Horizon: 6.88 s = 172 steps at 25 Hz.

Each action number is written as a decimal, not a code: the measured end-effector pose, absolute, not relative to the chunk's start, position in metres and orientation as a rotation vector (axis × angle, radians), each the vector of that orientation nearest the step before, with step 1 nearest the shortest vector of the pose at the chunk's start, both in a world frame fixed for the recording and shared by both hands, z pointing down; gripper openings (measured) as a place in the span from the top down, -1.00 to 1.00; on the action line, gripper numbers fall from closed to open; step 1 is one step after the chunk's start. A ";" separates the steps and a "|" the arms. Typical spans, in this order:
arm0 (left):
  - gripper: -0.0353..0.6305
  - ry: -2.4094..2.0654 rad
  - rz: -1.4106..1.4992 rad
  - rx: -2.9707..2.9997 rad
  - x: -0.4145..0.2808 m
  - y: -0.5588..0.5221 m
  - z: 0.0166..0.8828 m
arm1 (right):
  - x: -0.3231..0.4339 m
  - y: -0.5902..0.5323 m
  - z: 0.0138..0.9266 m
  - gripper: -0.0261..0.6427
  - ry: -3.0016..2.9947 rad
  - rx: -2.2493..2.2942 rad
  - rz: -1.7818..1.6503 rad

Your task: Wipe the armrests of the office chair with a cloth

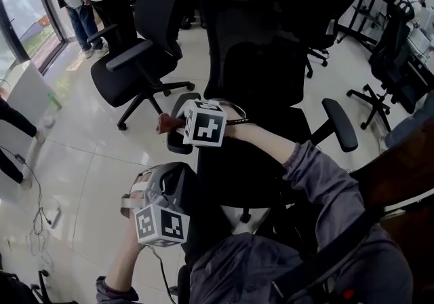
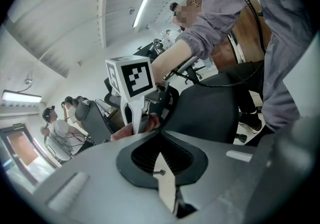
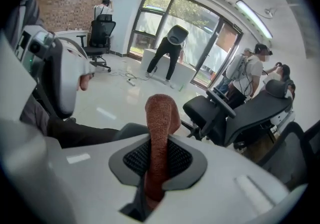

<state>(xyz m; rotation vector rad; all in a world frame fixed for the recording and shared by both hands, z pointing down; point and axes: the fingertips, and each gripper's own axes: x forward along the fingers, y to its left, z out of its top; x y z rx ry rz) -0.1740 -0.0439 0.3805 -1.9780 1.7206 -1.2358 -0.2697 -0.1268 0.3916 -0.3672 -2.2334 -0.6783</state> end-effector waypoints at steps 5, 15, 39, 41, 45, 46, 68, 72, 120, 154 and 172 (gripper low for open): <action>0.84 1.723 -1.242 -1.979 -0.169 -0.042 0.383 | -0.246 -0.084 0.382 0.78 -2.234 -0.482 -0.735; 0.84 1.721 -1.239 -1.987 -0.172 -0.041 0.384 | -0.253 -0.111 0.380 0.78 -2.247 -0.449 -0.686; 0.84 1.715 -1.273 -2.020 -0.172 -0.050 0.403 | -0.328 -0.260 0.427 0.78 -2.227 -0.133 -0.501; 0.84 1.709 -1.272 -2.022 -0.171 -0.051 0.403 | -0.321 -0.240 0.418 0.78 -2.245 -0.164 -0.544; 0.84 1.689 -1.269 -2.028 -0.165 -0.050 0.403 | -0.300 -0.193 0.401 0.78 -2.255 -0.233 -0.643; 0.84 1.685 -1.268 -2.029 -0.163 -0.049 0.402 | -0.294 -0.181 0.399 0.78 -2.257 -0.251 -0.657; 0.84 1.688 -1.272 -2.019 -0.164 -0.050 0.400 | -0.289 -0.204 0.398 0.78 -2.270 -0.249 -0.596; 0.84 1.676 -1.277 -2.030 -0.163 -0.051 0.403 | -0.307 -0.246 0.405 0.78 -2.272 -0.131 -0.543; 0.84 1.636 -1.323 -2.074 -0.151 -0.050 0.415 | -0.225 -0.231 0.518 0.78 -2.335 0.010 -0.192; 0.84 1.618 -1.317 -2.078 -0.145 -0.050 0.417 | -0.237 -0.205 0.525 0.78 -2.314 -0.118 -0.220; 0.84 1.609 -1.319 -2.078 -0.152 -0.048 0.425 | -0.250 -0.208 0.547 0.78 -2.284 -0.098 -0.225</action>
